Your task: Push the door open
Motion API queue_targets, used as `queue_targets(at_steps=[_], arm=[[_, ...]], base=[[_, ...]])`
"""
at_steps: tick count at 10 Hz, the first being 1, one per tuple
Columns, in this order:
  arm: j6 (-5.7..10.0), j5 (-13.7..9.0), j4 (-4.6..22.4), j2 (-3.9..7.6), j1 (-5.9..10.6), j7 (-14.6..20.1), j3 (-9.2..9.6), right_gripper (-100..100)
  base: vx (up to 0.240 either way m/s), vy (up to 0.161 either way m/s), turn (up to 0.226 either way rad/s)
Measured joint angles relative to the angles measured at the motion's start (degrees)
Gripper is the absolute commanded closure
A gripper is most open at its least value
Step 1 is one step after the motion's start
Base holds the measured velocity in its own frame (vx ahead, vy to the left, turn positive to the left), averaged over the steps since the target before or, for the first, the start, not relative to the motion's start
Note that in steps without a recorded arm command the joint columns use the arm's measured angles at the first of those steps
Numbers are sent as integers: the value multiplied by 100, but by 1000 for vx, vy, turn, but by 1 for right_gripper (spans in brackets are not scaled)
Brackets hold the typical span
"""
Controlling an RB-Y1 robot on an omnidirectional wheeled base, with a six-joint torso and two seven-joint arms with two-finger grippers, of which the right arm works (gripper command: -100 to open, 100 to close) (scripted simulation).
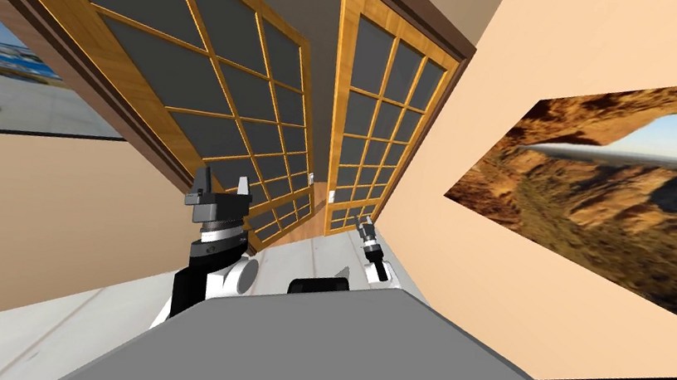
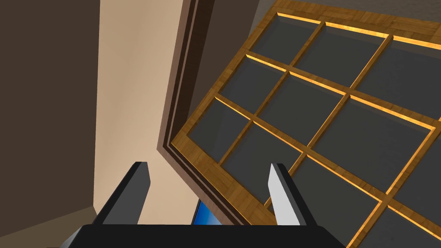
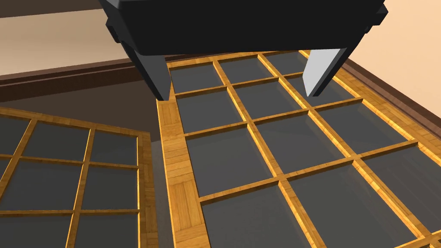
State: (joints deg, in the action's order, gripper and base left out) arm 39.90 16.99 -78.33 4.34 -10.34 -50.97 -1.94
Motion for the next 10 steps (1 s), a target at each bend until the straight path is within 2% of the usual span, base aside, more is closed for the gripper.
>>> queue_targets(at_steps=[10], arm=[[277,257,1360,-129,384,-1037,-29,-100]], base=[[98,21,12]])
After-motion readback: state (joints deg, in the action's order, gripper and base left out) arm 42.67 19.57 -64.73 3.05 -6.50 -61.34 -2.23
